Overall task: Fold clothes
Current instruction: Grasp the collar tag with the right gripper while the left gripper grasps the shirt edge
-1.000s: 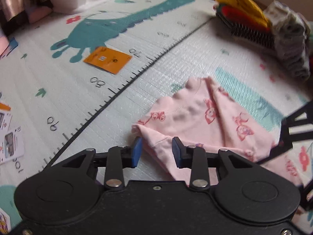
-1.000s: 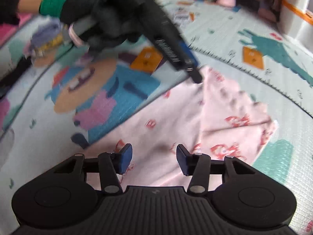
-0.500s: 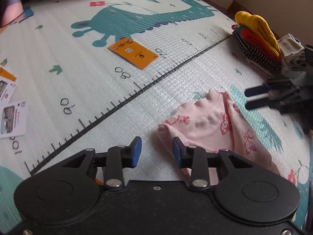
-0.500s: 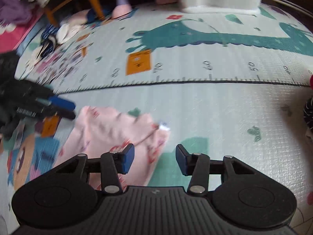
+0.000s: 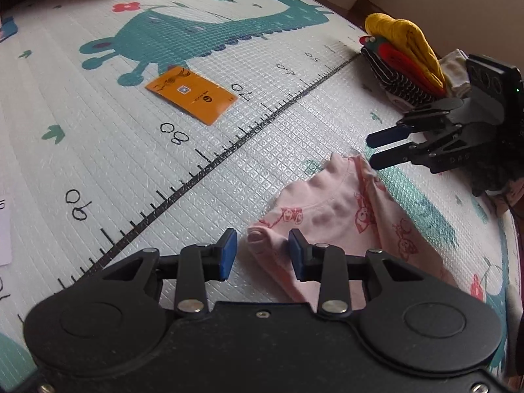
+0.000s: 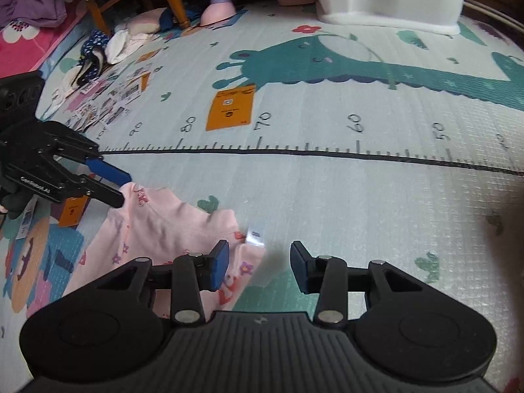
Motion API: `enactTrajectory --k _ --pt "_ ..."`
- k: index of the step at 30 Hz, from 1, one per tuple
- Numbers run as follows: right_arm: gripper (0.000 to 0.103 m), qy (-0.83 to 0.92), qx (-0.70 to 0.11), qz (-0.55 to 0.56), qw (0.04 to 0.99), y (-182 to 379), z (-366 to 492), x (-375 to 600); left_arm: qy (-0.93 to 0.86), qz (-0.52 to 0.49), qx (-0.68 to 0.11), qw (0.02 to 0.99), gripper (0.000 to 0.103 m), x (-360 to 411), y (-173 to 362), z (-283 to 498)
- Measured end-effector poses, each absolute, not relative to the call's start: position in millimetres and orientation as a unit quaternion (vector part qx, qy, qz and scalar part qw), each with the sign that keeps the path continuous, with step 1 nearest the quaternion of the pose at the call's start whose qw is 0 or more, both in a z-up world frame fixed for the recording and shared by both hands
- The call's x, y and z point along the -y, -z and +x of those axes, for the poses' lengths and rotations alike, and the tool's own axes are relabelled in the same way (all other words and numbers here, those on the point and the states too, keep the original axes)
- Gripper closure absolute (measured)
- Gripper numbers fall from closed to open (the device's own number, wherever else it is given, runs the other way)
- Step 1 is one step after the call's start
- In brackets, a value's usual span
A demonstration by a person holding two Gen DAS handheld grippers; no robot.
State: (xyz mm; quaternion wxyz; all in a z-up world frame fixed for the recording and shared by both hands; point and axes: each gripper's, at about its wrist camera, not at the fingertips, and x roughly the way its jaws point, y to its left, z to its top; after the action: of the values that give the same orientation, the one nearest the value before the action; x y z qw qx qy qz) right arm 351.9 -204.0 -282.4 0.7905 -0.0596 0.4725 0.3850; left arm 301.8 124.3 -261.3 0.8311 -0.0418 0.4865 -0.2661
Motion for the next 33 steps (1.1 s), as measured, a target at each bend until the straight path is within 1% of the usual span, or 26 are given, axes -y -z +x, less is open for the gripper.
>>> enactTrajectory --k 2,5,6,7,8,9,10,14,19,25,30,33 --pt "0.060 -0.397 -0.473 -0.058 0.784 283.8 353.5 200.7 0.272 -0.040 -0.487 0.829 0.070 -124.3 262.4 304.2" --pt "0.061 -0.406 -0.478 -0.087 0.774 288.8 353.3 193.5 0.280 -0.038 -0.488 0.826 0.070 -123.5 262.8 306.6" --pt "0.065 -0.408 -0.472 -0.095 0.775 289.0 351.6 192.2 0.283 -0.037 -0.488 0.825 0.070 -123.2 263.0 307.3" --pt "0.077 -0.410 -0.471 -0.095 0.775 288.7 351.6 192.3 0.285 -0.036 -0.488 0.824 0.070 -123.0 263.0 307.5" --pt "0.082 -0.412 -0.471 -0.094 0.774 288.3 351.9 192.6 0.288 -0.034 -0.489 0.823 0.070 -123.0 262.8 307.1" --pt "0.090 -0.413 -0.472 -0.092 0.774 287.9 352.3 192.9 0.291 -0.033 -0.489 0.822 0.073 -123.1 262.6 306.8" --pt "0.092 -0.417 -0.467 -0.095 0.774 286.6 350.7 192.4 0.293 -0.029 -0.489 0.821 0.079 -122.6 262.2 305.8" --pt "0.093 -0.417 -0.453 -0.105 0.781 282.5 347.1 190.3 0.293 -0.015 -0.480 0.827 0.084 -118.9 258.7 301.5" --pt "0.093 -0.405 -0.423 -0.104 0.804 266.7 353.3 190.4 0.274 -0.008 -0.462 0.844 0.086 -119.2 247.3 306.1" --pt "0.093 -0.429 -0.361 -0.115 0.820 228.1 344.2 193.0 0.270 -0.008 -0.414 0.869 0.086 -123.3 209.5 301.1" --pt "0.093 -0.465 -0.322 -0.123 0.815 193.1 316.8 207.4 0.290 0.022 -0.376 0.880 0.086 -120.3 176.5 271.9" --pt "0.093 -0.484 -0.308 -0.129 0.809 176.2 293.3 218.1 0.299 0.063 -0.358 0.882 0.086 -113.6 162.7 244.3"
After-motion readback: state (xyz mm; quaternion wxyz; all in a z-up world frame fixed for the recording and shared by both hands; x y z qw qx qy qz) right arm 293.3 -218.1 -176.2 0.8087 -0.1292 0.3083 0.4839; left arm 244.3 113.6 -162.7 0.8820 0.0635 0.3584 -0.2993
